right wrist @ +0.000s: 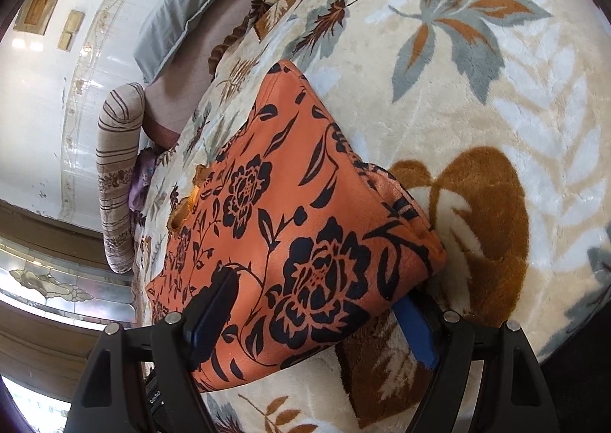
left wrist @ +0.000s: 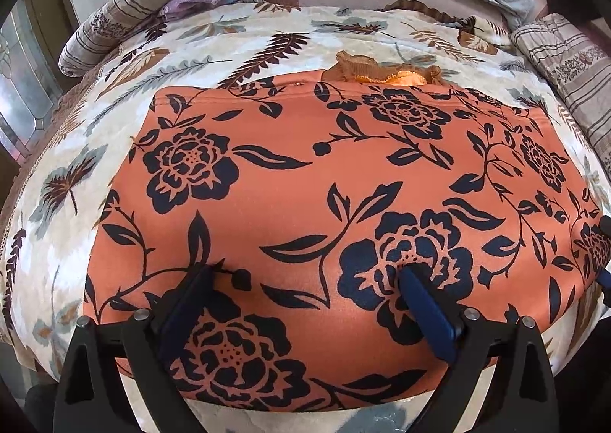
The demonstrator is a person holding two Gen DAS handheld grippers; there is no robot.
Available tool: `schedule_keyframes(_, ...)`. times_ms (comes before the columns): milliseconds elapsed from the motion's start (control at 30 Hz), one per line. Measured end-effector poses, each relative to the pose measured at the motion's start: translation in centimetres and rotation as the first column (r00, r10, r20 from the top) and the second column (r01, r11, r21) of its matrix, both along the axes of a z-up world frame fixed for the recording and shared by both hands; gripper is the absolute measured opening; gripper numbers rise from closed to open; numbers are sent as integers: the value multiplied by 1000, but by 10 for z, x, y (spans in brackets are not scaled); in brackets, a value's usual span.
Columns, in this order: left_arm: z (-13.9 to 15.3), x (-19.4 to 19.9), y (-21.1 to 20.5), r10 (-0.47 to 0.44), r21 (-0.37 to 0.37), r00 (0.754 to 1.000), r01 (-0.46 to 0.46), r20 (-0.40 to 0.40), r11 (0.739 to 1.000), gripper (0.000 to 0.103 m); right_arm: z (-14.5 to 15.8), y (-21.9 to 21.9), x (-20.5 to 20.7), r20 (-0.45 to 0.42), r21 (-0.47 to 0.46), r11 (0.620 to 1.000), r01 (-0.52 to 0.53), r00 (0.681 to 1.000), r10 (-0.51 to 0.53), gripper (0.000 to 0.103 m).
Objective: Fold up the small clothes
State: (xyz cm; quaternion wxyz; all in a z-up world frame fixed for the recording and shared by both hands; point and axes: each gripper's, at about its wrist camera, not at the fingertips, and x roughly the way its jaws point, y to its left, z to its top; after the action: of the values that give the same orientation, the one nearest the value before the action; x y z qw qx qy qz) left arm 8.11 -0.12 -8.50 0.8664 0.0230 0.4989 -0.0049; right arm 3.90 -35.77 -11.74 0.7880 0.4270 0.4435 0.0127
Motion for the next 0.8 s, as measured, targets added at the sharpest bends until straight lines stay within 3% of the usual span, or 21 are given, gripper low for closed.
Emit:
schedule_keyframes(133, 0, 0, 1, -2, -2, 1000, 2, 2, 1000, 98, 5, 4, 1, 8, -34, 999, -21, 1000, 21, 79)
schedule_keyframes(333, -1, 0, 0, -3, 0, 1000, 3, 2, 1000, 98, 0, 1, 0, -8, -33, 999, -14, 1000, 14, 54)
schedule_keyframes(433, -2, 0, 0, -4, 2, 1000, 4, 3, 1000, 98, -4, -4, -1, -13, 11, 1000, 0, 1000, 0, 55)
schedule_keyframes(533, -2, 0, 0, -5, 2, 1000, 5, 3, 1000, 98, -7, -9, -1, -2, 72, 997, 33, 999, -33, 67)
schedule_keyframes(633, 3, -2, 3, -15, -6, 1000, 14, -5, 1000, 98, -5, -9, 5, -1, 65, 997, 28, 1000, -28, 67)
schedule_keyframes(667, 9, -4, 6, -7, -12, 1000, 7, 6, 1000, 98, -2, -6, 9, 5, 32, 999, 4, 1000, -4, 55)
schedule_keyframes(733, 25, -10, 14, 12, -8, 998, -11, 63, 1000, 98, 0, -2, 13, -10, -14, 999, -32, 999, 32, 19)
schedule_keyframes(800, 37, -17, 24, 41, 6, 992, -42, 120, 999, 98, 0, 1, 14, -18, -41, 998, -39, 999, 39, 19)
